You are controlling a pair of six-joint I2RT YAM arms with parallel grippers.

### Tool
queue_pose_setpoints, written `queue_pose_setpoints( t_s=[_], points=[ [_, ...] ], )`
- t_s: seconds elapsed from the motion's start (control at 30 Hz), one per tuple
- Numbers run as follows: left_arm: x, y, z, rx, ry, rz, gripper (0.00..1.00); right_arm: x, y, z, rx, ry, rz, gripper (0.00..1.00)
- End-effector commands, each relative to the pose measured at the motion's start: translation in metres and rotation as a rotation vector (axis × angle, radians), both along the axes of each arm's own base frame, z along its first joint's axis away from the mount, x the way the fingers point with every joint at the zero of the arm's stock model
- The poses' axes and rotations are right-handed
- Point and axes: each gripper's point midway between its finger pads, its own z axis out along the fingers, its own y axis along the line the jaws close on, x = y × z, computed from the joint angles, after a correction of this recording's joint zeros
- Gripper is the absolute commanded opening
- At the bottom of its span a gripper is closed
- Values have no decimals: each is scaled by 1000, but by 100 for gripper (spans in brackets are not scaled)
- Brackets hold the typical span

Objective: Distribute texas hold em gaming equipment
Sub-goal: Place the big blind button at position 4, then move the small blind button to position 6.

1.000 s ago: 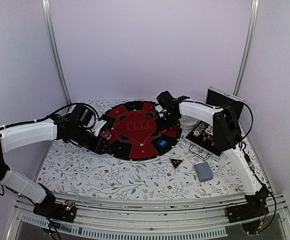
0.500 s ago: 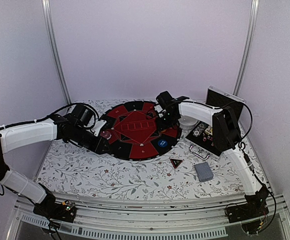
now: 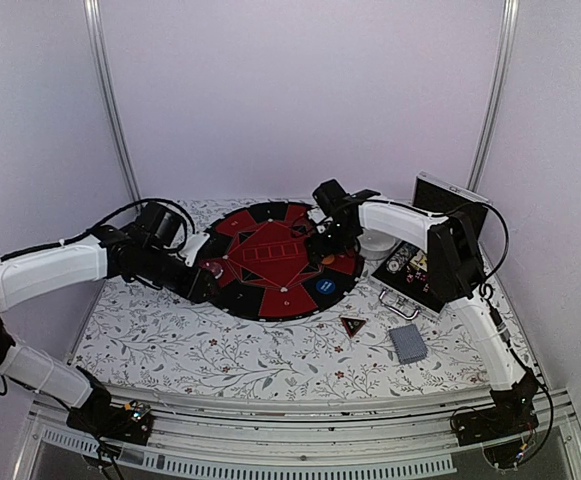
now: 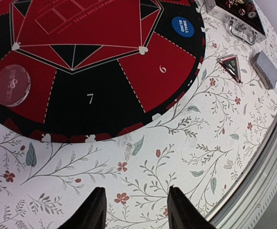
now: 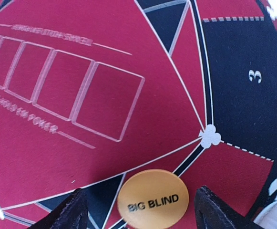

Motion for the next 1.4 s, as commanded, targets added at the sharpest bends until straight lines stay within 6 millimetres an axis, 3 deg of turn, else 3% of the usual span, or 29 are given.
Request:
queue_pose_setpoints(
  t_s=[0.0, 0.07, 0.2, 0.27, 0.33, 0.37, 0.43, 0.57, 0.7, 0.83, 0.93, 1.03, 1.17, 1.37],
  points=[
    [25, 3, 52, -27, -189, 20, 50, -9, 33, 107, 140, -134, 102, 86],
    [33, 4, 76, -39, -279, 29, 56, -16, 38, 143, 180, -177, 123, 98],
    [45, 8, 134, -73, -490, 42, 72, -37, 26, 236, 290, -285, 121, 99],
    [48, 11, 160, -92, -591, 56, 79, -51, 16, 266, 333, -327, 107, 99],
    [49, 15, 187, -126, -694, 75, 90, -66, 5, 277, 366, -325, 89, 99],
    [48, 17, 198, -142, -741, 85, 97, -74, 1, 270, 373, -297, 80, 99],
    [48, 21, 210, -151, -803, 101, 98, -89, -5, 263, 388, -255, 66, 99],
    [59, 32, 216, -116, -863, 168, 98, -115, -11, 225, 382, -126, 9, 99],
    [75, 36, 198, -75, -806, 231, 98, -135, -10, 180, 325, -17, -30, 99],
    [86, 46, 167, -39, -742, 312, 98, -144, -7, 153, 280, 26, -68, 99],
    [86, 51, 147, -26, -699, 320, 98, -147, -3, 133, 274, 47, -83, 99],
    [85, 55, 149, -8, -712, 321, 98, -143, 0, 104, 240, 84, -106, 99],
    [79, 59, 159, -16, -762, 315, 98, -129, -12, 59, 44, 117, -165, 97],
    [79, 58, 152, -4, -758, 303, 98, -114, -5, 26, -36, 121, -133, 88]
  ],
)
